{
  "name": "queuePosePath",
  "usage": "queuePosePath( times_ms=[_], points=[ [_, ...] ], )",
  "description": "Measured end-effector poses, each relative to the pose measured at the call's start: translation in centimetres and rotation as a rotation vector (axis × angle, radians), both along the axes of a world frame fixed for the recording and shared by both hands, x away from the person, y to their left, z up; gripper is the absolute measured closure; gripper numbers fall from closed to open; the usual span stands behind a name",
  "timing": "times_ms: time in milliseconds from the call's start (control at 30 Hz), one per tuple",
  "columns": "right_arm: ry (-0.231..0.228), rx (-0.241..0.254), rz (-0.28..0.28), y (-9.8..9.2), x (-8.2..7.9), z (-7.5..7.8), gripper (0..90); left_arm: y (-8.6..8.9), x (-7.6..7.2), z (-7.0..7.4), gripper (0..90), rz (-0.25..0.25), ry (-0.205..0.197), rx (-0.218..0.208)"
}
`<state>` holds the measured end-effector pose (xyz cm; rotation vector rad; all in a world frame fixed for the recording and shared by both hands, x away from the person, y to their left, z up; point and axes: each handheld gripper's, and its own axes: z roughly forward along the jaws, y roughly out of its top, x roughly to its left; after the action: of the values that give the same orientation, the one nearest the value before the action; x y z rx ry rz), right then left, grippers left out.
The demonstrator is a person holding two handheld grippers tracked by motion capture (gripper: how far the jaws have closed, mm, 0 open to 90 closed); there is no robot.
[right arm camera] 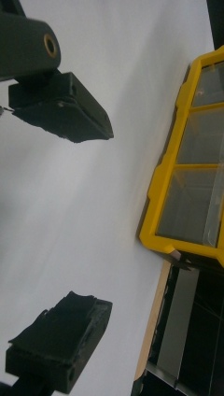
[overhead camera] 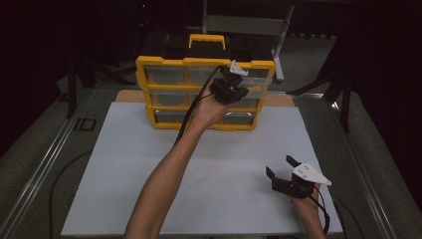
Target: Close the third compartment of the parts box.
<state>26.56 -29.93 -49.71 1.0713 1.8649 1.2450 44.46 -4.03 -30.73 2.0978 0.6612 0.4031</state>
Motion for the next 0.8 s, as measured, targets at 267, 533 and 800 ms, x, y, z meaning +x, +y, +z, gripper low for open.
queuePosePath(
  times_ms=[267,533,800],
  points=[
    [0.001,0.000,0.002,0.0,0.0,0.0,14.7,0.3,0.4,-0.1,90.0,0.010,0.005,-0.006],
    [0.003,0.000,0.003,0.0,0.0,0.0,14.7,0.5,0.7,-0.2,90.0,0.031,-0.001,-0.003],
    [0.005,0.002,0.002,0.0,0.0,0.0,14.7,0.6,1.1,-0.4,90.0,0.050,-0.005,-0.006]
  ],
)
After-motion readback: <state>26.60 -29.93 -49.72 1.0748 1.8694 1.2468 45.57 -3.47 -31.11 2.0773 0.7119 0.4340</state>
